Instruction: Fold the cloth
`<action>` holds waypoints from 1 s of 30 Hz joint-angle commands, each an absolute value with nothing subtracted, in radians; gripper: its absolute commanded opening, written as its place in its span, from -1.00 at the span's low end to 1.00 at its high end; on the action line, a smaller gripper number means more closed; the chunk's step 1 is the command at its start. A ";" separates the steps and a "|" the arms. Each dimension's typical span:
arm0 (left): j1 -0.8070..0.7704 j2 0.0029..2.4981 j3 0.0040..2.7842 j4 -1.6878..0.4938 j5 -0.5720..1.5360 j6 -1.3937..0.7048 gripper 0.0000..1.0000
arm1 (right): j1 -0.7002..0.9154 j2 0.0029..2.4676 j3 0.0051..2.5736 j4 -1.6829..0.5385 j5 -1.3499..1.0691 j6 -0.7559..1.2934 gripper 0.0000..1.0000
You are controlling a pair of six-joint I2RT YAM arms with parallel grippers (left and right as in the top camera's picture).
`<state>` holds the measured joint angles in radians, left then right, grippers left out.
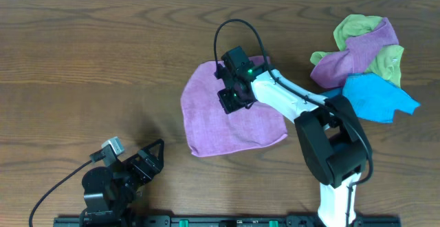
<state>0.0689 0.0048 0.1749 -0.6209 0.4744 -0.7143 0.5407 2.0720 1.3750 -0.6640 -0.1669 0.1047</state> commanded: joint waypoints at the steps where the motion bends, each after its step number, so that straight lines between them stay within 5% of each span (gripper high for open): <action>1: 0.065 0.006 0.171 -0.630 0.421 -0.718 0.91 | 0.527 2.106 1.345 -0.736 0.048 0.089 -0.97; 18: 0.065 0.218 0.166 -0.480 0.564 -0.702 0.91 | 0.567 1.992 1.493 -0.811 -0.025 0.047 -0.97; 30: 0.065 0.697 0.165 0.015 0.811 -0.810 0.91 | 0.464 1.838 1.512 -0.801 0.000 0.073 -0.98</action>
<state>0.0681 0.6067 0.1684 -0.0460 0.6964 -0.7502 0.5156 1.9320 1.4784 -0.8055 -0.0143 0.0715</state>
